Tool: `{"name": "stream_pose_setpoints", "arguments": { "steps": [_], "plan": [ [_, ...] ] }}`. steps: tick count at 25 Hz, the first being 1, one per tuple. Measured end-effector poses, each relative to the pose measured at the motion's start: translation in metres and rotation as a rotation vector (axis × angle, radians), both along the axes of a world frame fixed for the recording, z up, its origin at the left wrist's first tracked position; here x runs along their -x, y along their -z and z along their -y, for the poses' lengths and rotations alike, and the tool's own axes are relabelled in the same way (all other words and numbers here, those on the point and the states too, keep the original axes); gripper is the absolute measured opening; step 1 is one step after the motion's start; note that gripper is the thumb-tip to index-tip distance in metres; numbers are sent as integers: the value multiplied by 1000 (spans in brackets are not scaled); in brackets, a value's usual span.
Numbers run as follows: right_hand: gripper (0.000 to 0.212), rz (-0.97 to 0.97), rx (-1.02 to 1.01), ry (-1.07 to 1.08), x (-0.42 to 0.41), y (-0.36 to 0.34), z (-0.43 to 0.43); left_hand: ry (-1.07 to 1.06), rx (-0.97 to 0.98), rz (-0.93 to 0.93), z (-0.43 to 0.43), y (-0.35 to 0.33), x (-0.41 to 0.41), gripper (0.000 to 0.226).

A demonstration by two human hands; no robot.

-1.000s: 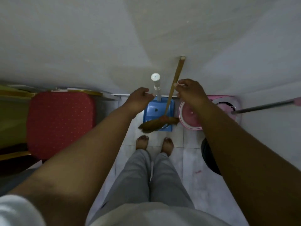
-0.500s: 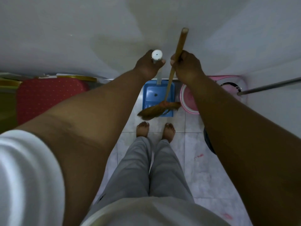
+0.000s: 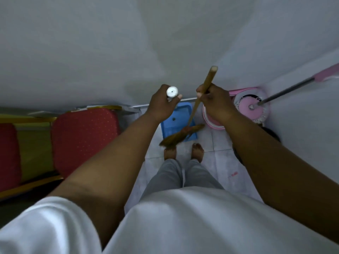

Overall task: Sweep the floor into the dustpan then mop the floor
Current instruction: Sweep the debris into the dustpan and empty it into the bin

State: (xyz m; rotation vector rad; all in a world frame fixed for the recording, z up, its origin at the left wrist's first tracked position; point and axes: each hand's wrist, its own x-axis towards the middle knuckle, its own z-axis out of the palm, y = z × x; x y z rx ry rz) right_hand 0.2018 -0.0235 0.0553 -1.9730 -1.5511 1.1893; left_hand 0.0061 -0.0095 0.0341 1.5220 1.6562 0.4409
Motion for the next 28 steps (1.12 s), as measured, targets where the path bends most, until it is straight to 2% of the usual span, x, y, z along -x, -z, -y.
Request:
{"name": "stream_pose_setpoints", "arguments": {
  "steps": [4, 7, 9, 12, 14, 18, 21, 23, 25, 27, 28],
  "plan": [
    [10, -68, -19, 43, -14, -28, 24, 22, -49, -1, 11, -26, 3, 29],
    [9, -115, -15, 25, -23, -42, 37, 94, -67, -5, 17, -40, 4, 36],
    [13, -138, -6, 10, -31, -48, 49, 172, -87, -24, 25, -46, 1, 28],
    [16, -209, 18, 69, -43, -51, 71, 105, 112, 158, 38, -56, -6, 27],
    [14, -381, 40, 196, -50, -56, 87, 32, 229, 280, 49, -61, -12, 33],
    [11, -715, 94, 526, -66, -55, 125, 65, 438, 343, 63, -68, -28, 53],
    [19, -874, 152, 786, -74, -52, 166, -67, 641, 391, 74, -61, -43, 59],
    [24, -998, 118, 1033, -71, -55, 200, -153, 736, 382, 80, -52, -54, 38],
    [27, -1079, 84, 1273, -61, -58, 231, -145, 812, 335, 86, -44, -62, 17],
    [26, -1063, 55, 1431, -50, -62, 262, -46, 902, 236, 90, -38, -68, 12],
    [19, -1044, 38, 1495, -45, -63, 279, 16, 975, 197, 94, -35, -70, 11]
  ]
}}
